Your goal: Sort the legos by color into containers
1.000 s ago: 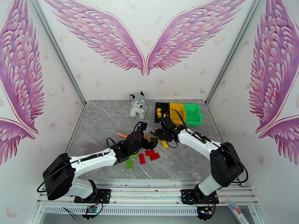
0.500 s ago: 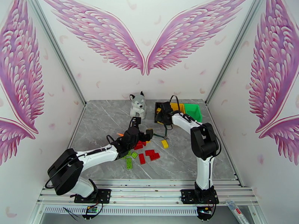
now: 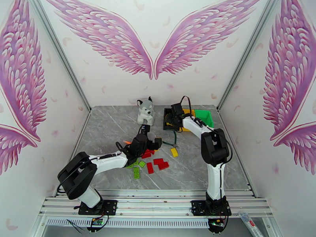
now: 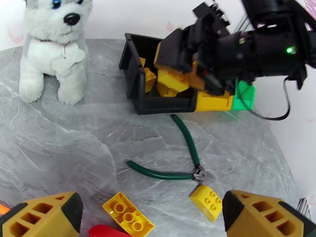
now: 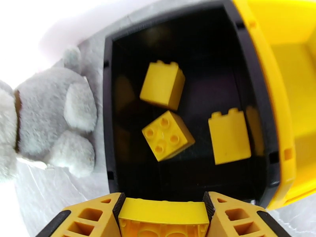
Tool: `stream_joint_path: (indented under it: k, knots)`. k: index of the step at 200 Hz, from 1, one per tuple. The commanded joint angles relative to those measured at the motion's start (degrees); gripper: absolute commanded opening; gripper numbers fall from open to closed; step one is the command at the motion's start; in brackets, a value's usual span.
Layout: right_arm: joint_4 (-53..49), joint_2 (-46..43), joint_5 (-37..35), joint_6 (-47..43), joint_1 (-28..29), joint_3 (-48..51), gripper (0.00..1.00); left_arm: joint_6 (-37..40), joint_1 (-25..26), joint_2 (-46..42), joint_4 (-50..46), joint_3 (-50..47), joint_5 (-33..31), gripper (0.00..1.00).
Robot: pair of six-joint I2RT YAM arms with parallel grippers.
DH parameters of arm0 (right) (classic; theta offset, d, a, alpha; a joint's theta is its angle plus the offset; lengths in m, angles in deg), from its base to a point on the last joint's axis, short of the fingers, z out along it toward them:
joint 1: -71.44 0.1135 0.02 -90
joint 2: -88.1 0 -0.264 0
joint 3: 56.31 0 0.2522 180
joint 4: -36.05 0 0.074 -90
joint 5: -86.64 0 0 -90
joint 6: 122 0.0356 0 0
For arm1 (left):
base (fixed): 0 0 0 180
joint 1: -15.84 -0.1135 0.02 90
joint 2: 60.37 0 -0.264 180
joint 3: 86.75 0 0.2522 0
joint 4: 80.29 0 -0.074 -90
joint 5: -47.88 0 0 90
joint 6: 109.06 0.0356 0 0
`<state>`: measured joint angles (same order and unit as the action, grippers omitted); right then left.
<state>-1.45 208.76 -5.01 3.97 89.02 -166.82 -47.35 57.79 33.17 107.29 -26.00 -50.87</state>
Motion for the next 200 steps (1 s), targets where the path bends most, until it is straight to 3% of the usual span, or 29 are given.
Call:
stream_joint_path:
  k: [1,44,66,144,200]
  knots:
    - [1.9,-1.0,-1.4,-1.1,-1.1,-1.5,0.57,-1.1,-2.5,1.4,-0.3,1.9,3.0,0.99]
    - [-1.3,2.2,-1.5,-3.2,-1.7,-7.5,0.74,-0.9,-3.9,2.7,-3.2,2.4,3.3,0.99]
    - [0.1,-0.2,-1.6,-4.6,-1.6,-5.4,0.76,1.2,-3.9,2.6,-5.2,3.0,2.5,0.99]
    - [7.2,-18.7,4.9,-7.2,2.2,24.8,0.75,3.6,-3.9,2.8,-3.0,2.9,4.1,0.99]
    - [7.4,-33.0,2.5,-4.8,7.5,46.9,0.75,1.4,-3.1,2.9,3.5,-1.1,6.2,0.99]
